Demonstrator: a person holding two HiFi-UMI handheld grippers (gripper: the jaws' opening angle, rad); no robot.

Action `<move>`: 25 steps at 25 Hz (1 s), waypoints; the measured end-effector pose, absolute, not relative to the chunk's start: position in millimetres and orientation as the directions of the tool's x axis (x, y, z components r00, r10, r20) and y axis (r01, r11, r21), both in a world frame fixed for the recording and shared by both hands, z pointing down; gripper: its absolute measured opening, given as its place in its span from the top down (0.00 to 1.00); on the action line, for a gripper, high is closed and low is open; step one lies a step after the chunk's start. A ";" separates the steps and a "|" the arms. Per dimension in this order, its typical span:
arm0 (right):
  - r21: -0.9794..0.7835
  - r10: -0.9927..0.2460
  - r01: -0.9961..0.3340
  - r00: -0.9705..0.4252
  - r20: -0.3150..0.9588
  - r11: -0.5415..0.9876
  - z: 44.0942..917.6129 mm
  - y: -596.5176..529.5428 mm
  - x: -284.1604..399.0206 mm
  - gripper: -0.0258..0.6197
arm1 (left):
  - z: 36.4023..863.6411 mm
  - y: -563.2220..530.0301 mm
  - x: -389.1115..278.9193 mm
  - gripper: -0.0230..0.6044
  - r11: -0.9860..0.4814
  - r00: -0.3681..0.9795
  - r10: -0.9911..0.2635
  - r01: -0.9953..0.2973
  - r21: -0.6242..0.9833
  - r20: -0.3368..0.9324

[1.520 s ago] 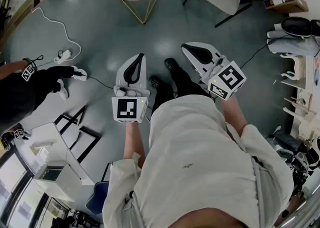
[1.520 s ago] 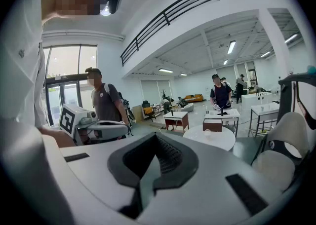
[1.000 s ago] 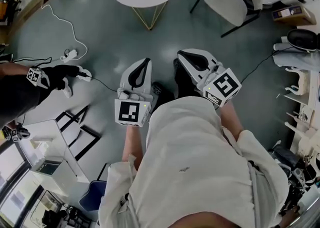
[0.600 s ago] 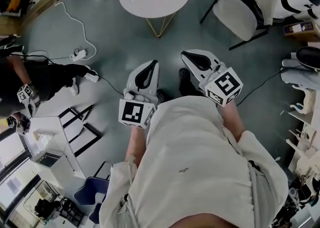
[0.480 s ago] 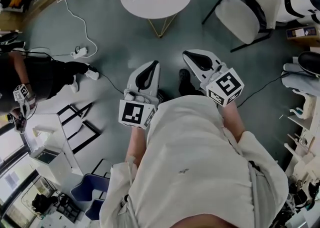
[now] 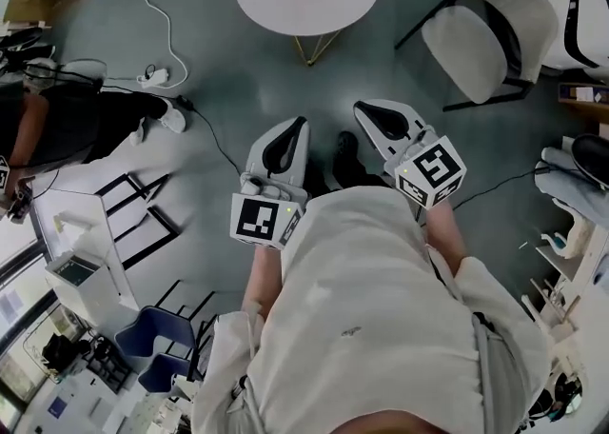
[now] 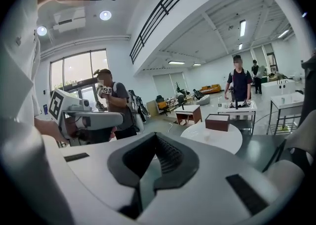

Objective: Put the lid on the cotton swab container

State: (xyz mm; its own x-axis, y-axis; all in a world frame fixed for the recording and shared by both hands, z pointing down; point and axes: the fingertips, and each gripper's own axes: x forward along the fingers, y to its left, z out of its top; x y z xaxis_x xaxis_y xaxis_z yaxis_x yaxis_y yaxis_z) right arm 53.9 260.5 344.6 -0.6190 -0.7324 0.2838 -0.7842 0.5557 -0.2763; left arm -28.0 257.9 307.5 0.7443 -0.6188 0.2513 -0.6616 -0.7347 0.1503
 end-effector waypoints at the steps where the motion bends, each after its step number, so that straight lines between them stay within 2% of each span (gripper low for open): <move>1: -0.286 -0.727 -0.780 -0.624 0.286 0.557 347.3 258.8 52.9 0.95 | 311.3 257.4 -28.5 0.95 -0.731 0.737 -0.619 -0.667 0.145 0.270; 5: -0.306 -0.698 -0.762 -0.646 0.308 0.570 361.8 250.2 44.9 0.95 | 322.8 250.7 -33.7 0.95 -0.719 0.720 -0.624 -0.681 0.139 0.304; 14: -0.273 -0.695 -0.769 -0.640 0.329 0.578 353.3 200.5 20.1 0.95 | 325.2 194.9 -57.3 0.95 -0.745 0.755 -0.594 -0.646 0.166 0.276; 25: -0.200 -0.798 -0.864 -0.503 0.331 0.462 317.0 95.8 15.6 0.95 | 293.1 83.9 -72.8 0.95 -0.834 0.833 -0.511 -0.540 0.113 0.213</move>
State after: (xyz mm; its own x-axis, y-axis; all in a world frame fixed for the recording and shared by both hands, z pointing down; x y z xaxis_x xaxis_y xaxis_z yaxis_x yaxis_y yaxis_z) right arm 15.6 95.8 317.0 -0.5033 -0.7983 0.3308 -0.8641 0.4620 -0.1997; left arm -72.8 83.9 293.1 0.8329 -0.5110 0.2128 -0.5404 -0.8338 0.1128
